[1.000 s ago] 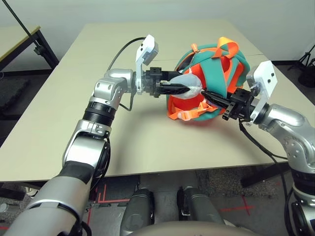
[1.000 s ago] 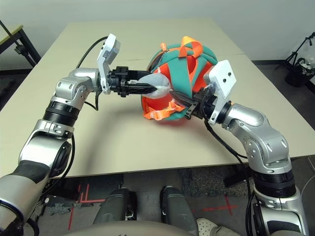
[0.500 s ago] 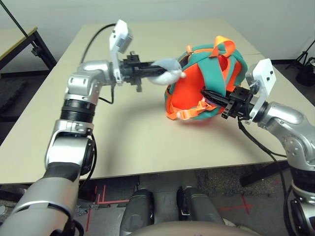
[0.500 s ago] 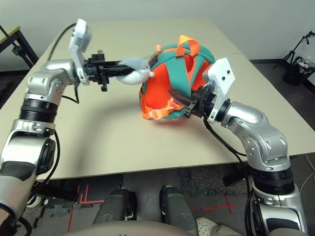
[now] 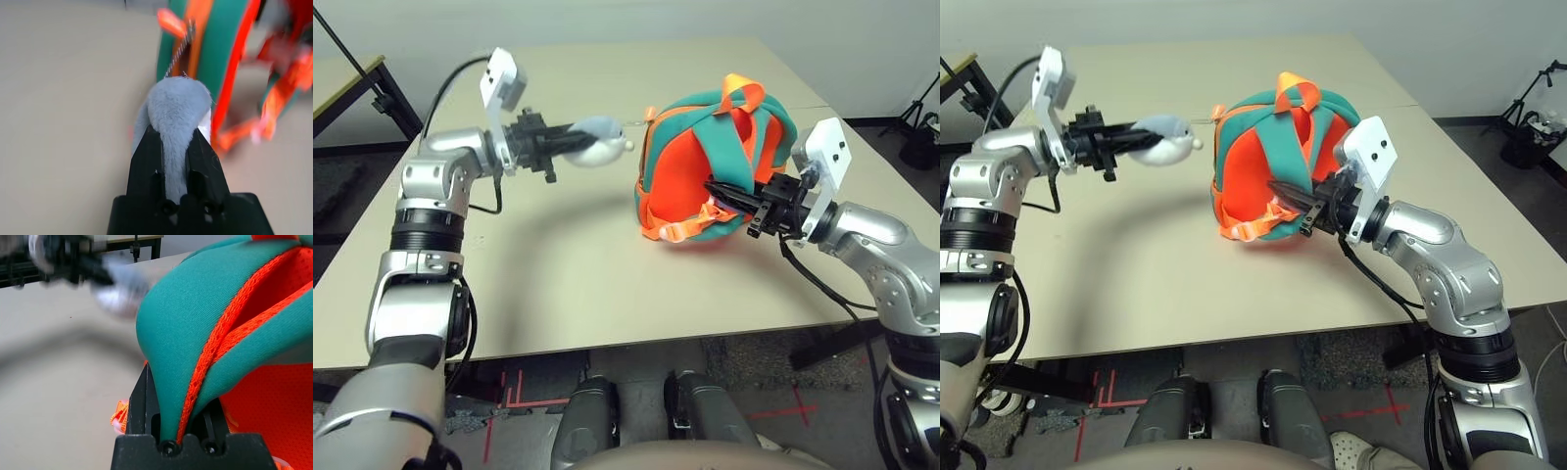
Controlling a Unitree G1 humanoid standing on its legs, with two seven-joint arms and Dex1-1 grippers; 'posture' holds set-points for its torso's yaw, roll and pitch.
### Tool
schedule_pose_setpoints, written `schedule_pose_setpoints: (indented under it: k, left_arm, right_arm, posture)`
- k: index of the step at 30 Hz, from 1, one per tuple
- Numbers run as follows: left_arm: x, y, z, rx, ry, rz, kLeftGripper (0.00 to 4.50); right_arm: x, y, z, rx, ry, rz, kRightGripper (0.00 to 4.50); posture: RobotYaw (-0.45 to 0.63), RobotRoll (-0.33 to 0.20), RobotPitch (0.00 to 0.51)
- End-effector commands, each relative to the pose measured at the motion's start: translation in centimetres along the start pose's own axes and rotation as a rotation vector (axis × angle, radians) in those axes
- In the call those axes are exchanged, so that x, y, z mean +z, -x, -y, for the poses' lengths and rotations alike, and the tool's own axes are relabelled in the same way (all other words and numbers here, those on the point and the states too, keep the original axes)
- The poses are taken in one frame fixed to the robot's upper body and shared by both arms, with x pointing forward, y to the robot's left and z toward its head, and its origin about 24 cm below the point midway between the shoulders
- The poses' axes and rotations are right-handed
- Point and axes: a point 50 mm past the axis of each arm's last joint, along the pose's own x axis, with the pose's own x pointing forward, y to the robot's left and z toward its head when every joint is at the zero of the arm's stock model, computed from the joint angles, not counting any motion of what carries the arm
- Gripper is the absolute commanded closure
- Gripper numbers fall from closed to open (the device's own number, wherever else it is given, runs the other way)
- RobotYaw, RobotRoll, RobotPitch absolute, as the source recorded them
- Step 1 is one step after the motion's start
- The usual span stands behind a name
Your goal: Put the pencil case into the backpack and zip it.
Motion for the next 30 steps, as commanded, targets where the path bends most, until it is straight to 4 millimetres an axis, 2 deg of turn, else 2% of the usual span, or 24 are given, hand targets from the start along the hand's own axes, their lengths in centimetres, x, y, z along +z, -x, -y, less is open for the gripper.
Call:
schedule_pose_setpoints:
  k: [1,5,11,12,13,14,17,19,21,23,24,27,30]
  left_arm:
    - [-3.4,0.0,0.5,0.0,0.076,-0.144,4.3]
    - [-4.8,-0.4,0.7,0.003,0.08,-0.193,4.3]
    - [-4.9,0.1,-0.1,0.077,0.068,-0.162,4.3]
    - [-4.7,0.3,-0.3,0.095,0.068,-0.145,3.57]
    - [-3.5,0.4,-0.2,0.083,0.084,-0.062,3.33]
    - [-2.7,0.5,-0.1,0.068,0.097,-0.001,2.85]
    - [-0.3,1.0,0.2,0.038,0.155,0.165,1.67]
    - [0.7,1.9,0.2,0.047,0.155,0.216,0.9]
    - [-0.4,3.8,-0.3,0.145,0.134,0.151,0.15]
    - [-1.6,5.3,-0.6,0.234,0.128,0.112,0.0]
    - [-2.0,5.7,-0.6,0.255,0.127,0.108,0.0]
    - [-3.0,7.6,-1.3,0.444,0.115,0.154,0.0]
    - [-4.0,8.5,-1.7,0.594,0.102,0.192,0.0]
  right_arm:
    - [0.2,-0.2,0.0,0.011,0.011,0.011,4.36]
    - [0.2,-0.2,0.0,0.014,0.012,0.012,4.36]
    - [0.0,-0.1,0.1,0.002,0.022,-0.004,4.36]
    - [0.0,0.0,0.3,-0.004,0.028,-0.013,4.36]
    - [-0.1,0.4,0.6,-0.011,0.032,-0.027,4.36]
    - [-0.1,0.7,0.8,-0.016,0.034,-0.035,3.58]
    - [0.3,1.9,1.4,-0.007,0.027,-0.044,2.51]
    - [0.8,3.5,2.3,-0.004,0.006,-0.053,1.75]
    - [0.9,6.8,4.3,-0.077,0.004,-0.118,1.0]
    - [0.7,9.2,6.0,-0.166,-0.004,-0.154,0.19]
    - [0.6,9.9,6.4,-0.19,-0.009,-0.159,0.03]
    - [-0.8,12.5,8.4,-0.353,-0.035,-0.173,0.03]
    - [-2.0,13.6,9.7,-0.474,-0.041,-0.155,0.03]
  posture:
    - [0.07,0.0,0.049]
    - [0.07,0.0,0.047]
    - [0.07,0.0,0.042]
    - [0.07,0.0,0.042]
    - [0.07,0.0,0.043]
    - [0.07,0.0,0.043]
    - [0.07,0.0,0.044]
    - [0.08,0.0,0.044]
    - [0.09,0.0,0.046]
    - [0.1,0.0,0.05]
    - [0.1,0.0,0.051]
    - [0.12,0.0,0.056]
    - [0.13,0.0,0.06]
